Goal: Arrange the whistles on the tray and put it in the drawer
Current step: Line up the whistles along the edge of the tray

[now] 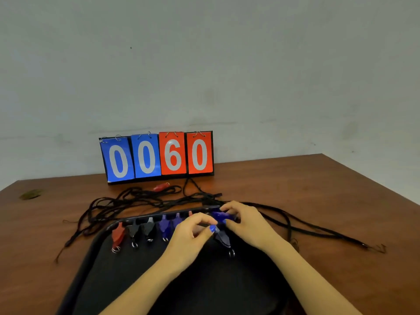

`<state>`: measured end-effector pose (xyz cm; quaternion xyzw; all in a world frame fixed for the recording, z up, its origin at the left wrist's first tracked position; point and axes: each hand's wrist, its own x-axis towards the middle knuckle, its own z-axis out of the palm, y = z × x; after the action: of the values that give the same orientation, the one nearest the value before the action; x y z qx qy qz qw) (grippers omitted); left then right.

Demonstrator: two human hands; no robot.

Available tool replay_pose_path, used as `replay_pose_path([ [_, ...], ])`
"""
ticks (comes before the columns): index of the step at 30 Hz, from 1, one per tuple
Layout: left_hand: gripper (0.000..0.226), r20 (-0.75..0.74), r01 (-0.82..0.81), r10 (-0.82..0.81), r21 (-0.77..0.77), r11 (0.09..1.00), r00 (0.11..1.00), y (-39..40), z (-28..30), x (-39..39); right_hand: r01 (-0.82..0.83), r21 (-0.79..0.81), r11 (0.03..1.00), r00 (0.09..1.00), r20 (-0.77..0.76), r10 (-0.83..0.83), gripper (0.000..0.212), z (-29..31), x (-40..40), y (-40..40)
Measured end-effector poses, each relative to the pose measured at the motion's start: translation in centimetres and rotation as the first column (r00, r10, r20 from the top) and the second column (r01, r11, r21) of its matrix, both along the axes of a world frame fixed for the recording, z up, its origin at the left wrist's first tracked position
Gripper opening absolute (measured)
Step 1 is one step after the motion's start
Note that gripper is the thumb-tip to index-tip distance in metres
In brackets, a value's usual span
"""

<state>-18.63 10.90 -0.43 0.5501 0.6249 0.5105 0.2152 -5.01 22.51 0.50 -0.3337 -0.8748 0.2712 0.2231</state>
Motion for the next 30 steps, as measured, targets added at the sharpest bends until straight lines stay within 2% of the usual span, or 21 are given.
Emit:
replay_pose_path([
  [3,0.021,-0.081,-0.016,0.019,0.039,0.999,0.996,-0.1,-0.1,0.5,-0.038,0.087,0.995,0.995,0.09,0.031,0.032,-0.2,0.0,-0.1],
  [6,0.029,-0.162,-0.027,0.043,0.103,0.994,0.986,-0.2,0.2,0.8,-0.048,0.101,0.994,0.995,0.088,0.04,0.03,-0.2,0.0,0.0],
  [12,0.04,-0.274,-0.053,0.085,0.122,0.991,0.958,-0.3,0.1,0.8,-0.067,0.116,0.991,0.993,0.102,0.056,0.03,-0.4,-0.2,0.1],
  [16,0.023,-0.561,-0.093,0.174,0.171,0.981,0.809,-0.5,-0.6,0.1,-0.039,0.136,0.99,0.993,0.12,0.023,0.035,-0.6,-0.2,0.2],
  [22,0.028,-0.816,-0.027,0.097,0.1,0.995,0.57,-0.9,-0.7,1.0,-0.018,0.147,0.989,0.991,0.131,-0.001,0.035,-0.6,-0.3,0.0],
  [26,0.034,-0.853,-0.031,0.073,0.067,0.997,0.516,-1.0,-0.8,1.2,-0.013,0.149,0.989,0.99,0.14,-0.008,0.037,-0.6,-0.4,0.1],
  [30,0.034,-0.859,-0.047,0.095,0.083,0.995,0.504,-1.0,-0.6,1.0,-0.008,0.149,0.989,0.992,0.127,-0.011,0.036,-0.6,-0.4,0.2],
])
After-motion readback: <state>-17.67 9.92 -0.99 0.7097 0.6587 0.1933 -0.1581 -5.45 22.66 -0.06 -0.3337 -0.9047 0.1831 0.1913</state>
